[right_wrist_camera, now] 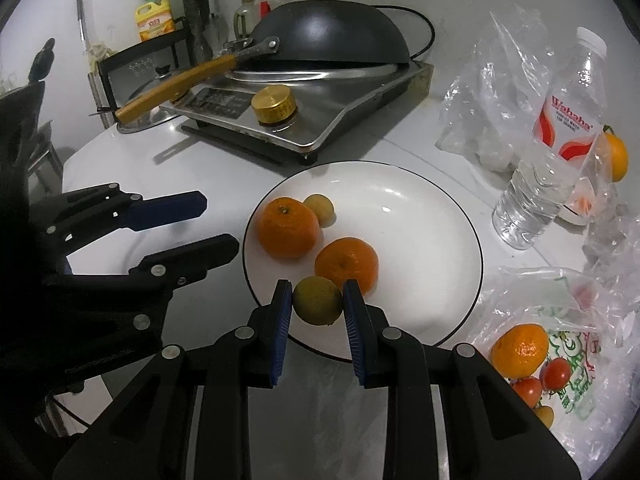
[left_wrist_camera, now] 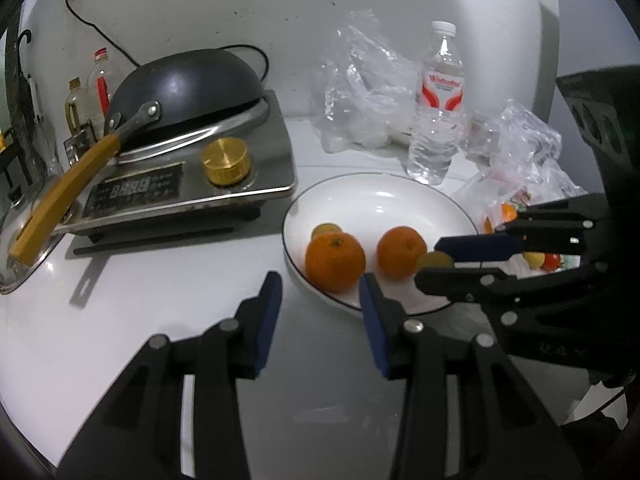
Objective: Organize fruits
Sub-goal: 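Lower the yellow fruit onto the plate and open the right tool, then withdraw both open tools from the plate toward the fruit bag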
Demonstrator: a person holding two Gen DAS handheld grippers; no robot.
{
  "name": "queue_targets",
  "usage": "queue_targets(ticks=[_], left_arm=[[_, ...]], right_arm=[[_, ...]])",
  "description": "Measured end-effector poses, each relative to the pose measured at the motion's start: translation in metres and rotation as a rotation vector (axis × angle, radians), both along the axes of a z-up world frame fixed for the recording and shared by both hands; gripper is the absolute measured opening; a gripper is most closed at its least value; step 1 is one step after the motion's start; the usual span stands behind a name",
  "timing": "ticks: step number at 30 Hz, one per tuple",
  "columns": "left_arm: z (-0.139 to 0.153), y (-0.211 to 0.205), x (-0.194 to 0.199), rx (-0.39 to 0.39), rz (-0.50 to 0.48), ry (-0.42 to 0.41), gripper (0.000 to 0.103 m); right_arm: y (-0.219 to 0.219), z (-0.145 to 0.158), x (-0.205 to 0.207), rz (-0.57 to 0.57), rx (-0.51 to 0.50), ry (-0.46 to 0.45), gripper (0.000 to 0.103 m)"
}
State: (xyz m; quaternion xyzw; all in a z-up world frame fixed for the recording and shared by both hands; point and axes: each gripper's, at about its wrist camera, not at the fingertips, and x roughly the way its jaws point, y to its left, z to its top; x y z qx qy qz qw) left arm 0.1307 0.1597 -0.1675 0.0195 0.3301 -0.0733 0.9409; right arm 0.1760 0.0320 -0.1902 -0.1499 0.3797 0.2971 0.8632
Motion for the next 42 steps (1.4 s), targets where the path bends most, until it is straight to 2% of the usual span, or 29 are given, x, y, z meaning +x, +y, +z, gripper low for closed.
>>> queue_targets(ticks=[8,12,42], left_arm=[[0.004,-0.003,-0.002,0.007,0.000,-0.010,0.043],[0.008,-0.008,-0.005,0.009,-0.002,-0.021,0.051],[0.036,-0.081,-0.032,0.070,-0.099,-0.057,0.051]], right_arm=[[-0.005,0.004,-0.003,-0.007,0.004,-0.014,0.030],[-0.013,0.009,-0.009,-0.016,0.012,-0.027,0.030],[-0.098,0.034,-0.046,-0.127,0.078,-0.090,0.030]])
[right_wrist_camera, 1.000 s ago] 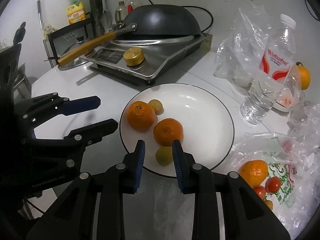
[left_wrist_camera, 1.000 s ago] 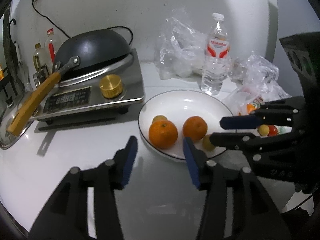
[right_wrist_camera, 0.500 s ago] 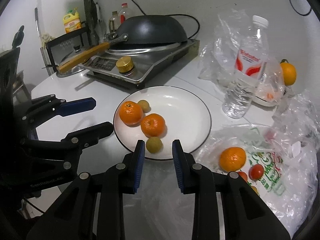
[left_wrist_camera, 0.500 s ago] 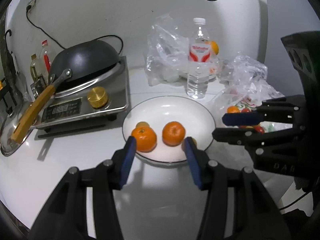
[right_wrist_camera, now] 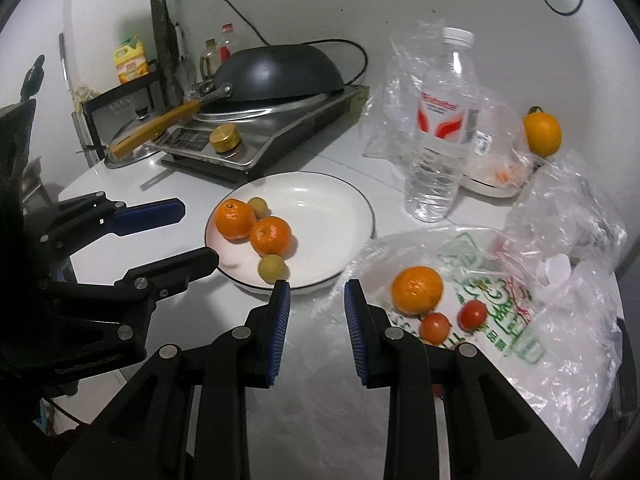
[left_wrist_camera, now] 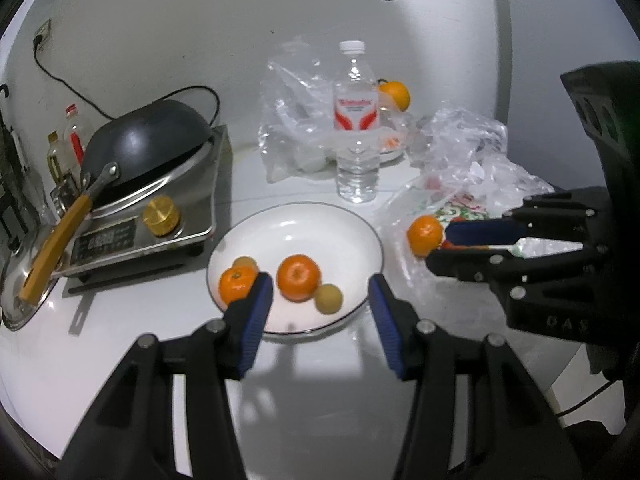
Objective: Organize fruits
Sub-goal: 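Withdraw both open tools from the plate toward the fruit bag, then grasp a red cherry tomato with the right tool while the left tool grasps a small yellow fruit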
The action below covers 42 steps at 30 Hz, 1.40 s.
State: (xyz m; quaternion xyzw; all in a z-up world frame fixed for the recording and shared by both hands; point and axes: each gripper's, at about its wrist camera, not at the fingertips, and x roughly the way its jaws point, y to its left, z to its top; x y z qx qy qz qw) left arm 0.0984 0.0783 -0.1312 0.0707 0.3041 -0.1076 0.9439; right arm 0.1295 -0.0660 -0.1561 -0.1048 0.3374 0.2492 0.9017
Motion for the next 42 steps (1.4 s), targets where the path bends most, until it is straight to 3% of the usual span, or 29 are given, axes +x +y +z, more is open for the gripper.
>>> queue_targets(ticks=[26,42], left_arm=[[0.001,-0.077,0.001,0.056,-0.102,0.024,0.051],[-0.018,-0.107,0.021,0.082,-0.139,0.090,0.051]], right_arm=[[-0.088,-0.014,-0.003,-0.119,0.051,0.017,0.030],[-0.103,-0.053,0.020,-0.110,0.053,0.128,0.030]])
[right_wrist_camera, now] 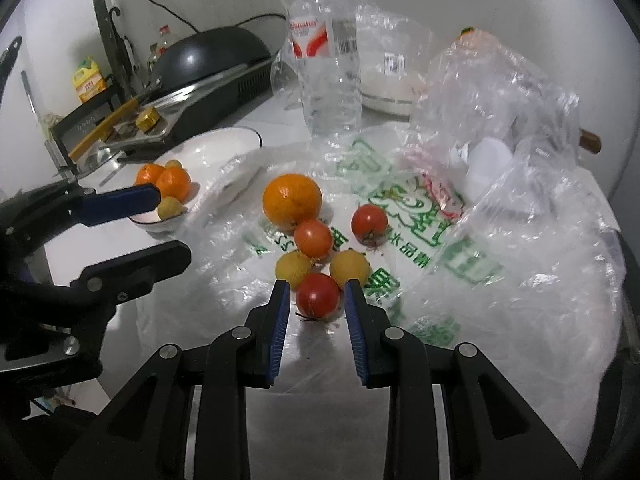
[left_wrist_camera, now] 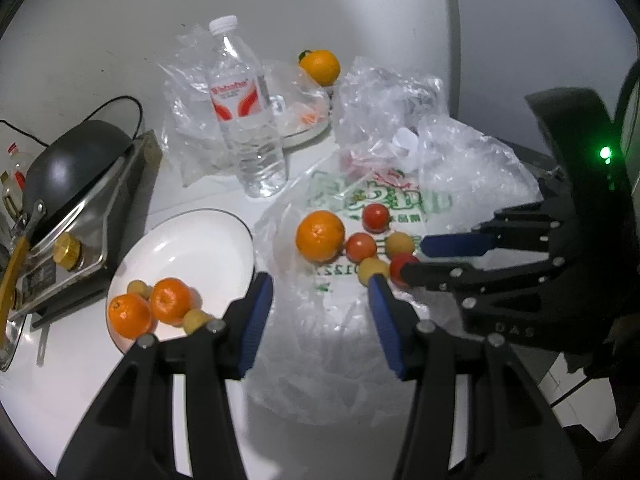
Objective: Organize fruits
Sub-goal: 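Grasp a red cherry tomato with the right tool while the left tool grasps a small yellow fruit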
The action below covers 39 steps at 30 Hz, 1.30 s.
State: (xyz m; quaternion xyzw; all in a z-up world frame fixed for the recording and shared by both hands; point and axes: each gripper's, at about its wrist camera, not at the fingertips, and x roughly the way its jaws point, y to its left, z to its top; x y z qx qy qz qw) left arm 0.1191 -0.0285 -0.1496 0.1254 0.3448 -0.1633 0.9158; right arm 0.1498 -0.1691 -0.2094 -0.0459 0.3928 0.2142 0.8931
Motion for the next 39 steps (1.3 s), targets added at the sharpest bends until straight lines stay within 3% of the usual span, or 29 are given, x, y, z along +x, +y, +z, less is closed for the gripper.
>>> queue_targets(ticks=[5,12,25,32,39], left_arm=[[-0.005,-0.005,0.007,0.011,-0.002,0.015,0.051],[-0.013,-0.016,0.019,0.034,-0.008,0.045,0.051],[-0.032,-0.051,0.040,0.069,-0.047,0.122,0.050],[-0.049,-0.061,0.050,0.075,-0.051,0.167,0.030],[-0.047,-0.061,0.049,0.071,-0.055,0.158,0.026]], right_arm=[[0.001,-0.009,0.008,0.031,-0.005,0.034,0.030],[-0.002,-0.008,0.007,0.067,-0.025,0.016,0.027],[-0.043,0.006,0.005,-0.001,0.024,-0.030,0.027],[-0.051,0.006,0.003,-0.006,0.037,-0.037,0.027],[-0.051,0.007,0.001,-0.007,0.036,-0.042,0.027]])
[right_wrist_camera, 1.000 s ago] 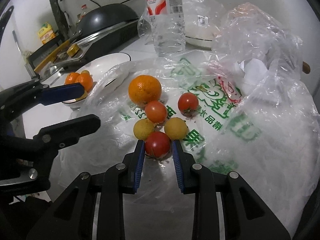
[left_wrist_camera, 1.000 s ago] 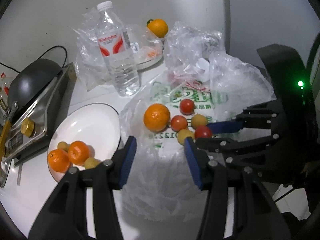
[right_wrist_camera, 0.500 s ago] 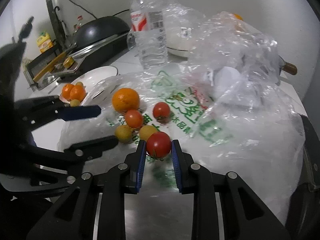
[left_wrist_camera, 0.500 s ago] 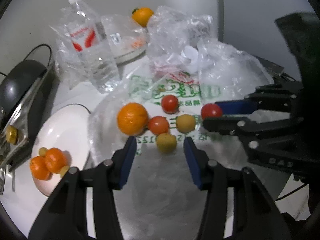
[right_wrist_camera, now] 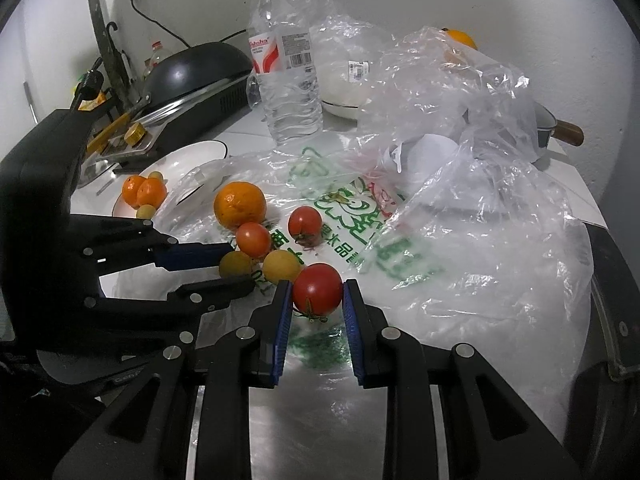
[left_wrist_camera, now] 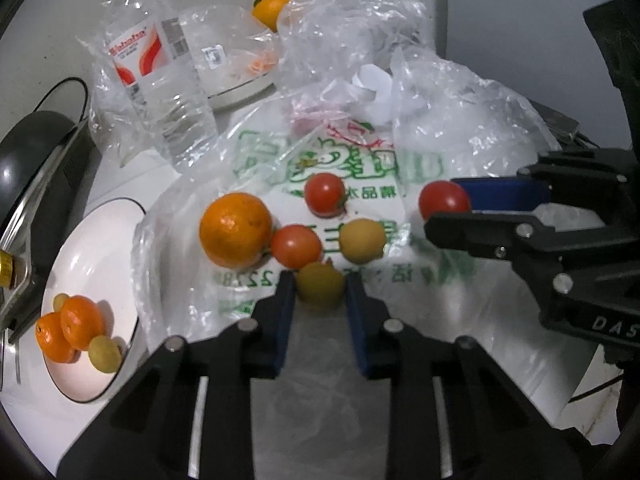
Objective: Organize fruits
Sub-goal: 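Grasp a red cherry tomato with the right tool while the left tool grasps a small yellow fruit, then carry the tomato and yellow fruit in both tools over the white plate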
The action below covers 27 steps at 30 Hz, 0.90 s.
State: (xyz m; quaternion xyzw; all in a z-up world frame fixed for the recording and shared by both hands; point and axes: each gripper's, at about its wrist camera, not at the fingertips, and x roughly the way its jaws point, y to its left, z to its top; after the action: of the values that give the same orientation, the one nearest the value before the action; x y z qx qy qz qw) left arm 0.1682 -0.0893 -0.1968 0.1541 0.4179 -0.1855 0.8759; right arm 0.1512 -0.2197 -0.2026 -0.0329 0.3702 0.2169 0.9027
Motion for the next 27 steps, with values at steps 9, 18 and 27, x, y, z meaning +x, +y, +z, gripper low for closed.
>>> queue_targets(ticks=[9,18,27], left_arm=[[0.017,0.009,-0.012,-0.029,-0.006,-0.037,0.026],[0.033,0.025,-0.029,-0.062,0.003,-0.074,0.026],[0.043,0.045,-0.043,-0.091,0.014,-0.101,0.026]], right_arm=[[0.010,0.007,-0.008,0.008,-0.014,-0.018,0.027],[0.028,0.018,-0.019,0.026,-0.032,-0.037,0.027],[0.050,0.026,-0.028,0.048,-0.051,-0.053,0.027]])
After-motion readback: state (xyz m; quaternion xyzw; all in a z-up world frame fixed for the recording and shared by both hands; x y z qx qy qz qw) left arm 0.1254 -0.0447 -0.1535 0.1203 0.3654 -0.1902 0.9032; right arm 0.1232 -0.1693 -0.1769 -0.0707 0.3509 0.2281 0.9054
